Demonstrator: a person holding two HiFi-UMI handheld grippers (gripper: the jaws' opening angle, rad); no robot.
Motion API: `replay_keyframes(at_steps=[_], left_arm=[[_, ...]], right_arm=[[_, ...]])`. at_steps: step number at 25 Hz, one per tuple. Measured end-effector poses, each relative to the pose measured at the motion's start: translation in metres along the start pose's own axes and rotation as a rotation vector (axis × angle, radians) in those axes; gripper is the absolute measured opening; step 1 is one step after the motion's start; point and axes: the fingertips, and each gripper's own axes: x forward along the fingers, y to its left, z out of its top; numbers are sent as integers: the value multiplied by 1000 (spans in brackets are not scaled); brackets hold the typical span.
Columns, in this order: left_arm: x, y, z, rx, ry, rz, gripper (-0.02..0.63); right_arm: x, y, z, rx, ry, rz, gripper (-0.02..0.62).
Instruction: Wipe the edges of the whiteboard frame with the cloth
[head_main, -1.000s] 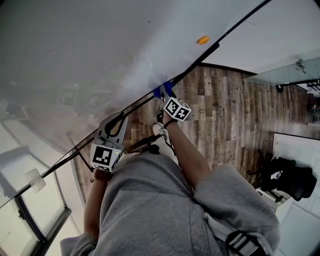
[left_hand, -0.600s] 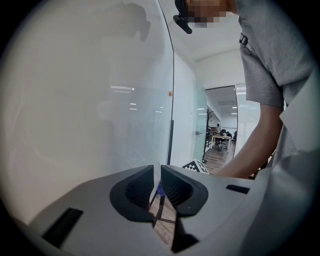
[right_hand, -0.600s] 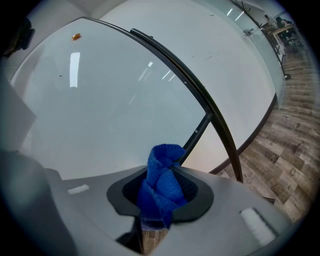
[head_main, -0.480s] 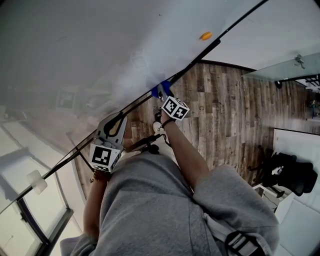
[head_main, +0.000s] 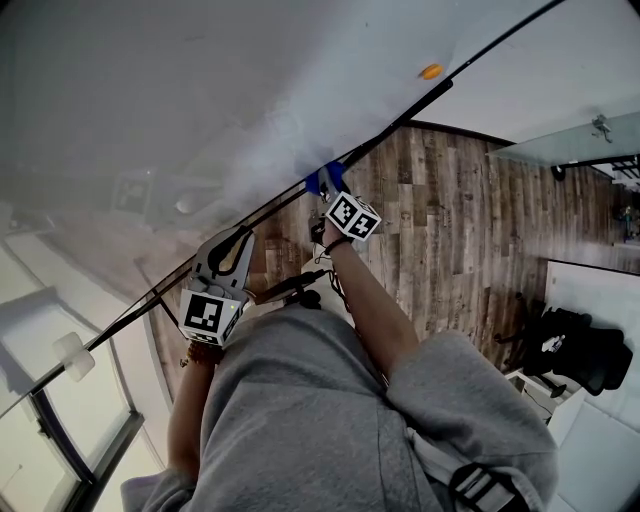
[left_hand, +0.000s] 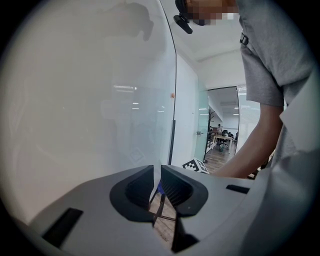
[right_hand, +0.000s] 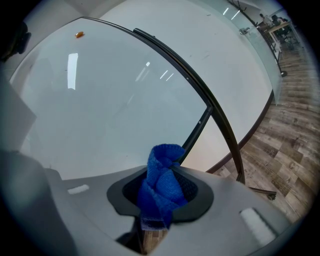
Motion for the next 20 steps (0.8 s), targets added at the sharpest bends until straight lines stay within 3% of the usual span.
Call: replay_keyframes(at_steps=[20], left_arm=[[-24, 5, -7, 34, -20, 33, 52]], right_arm=[[-5, 12, -16, 16, -3, 30, 94]])
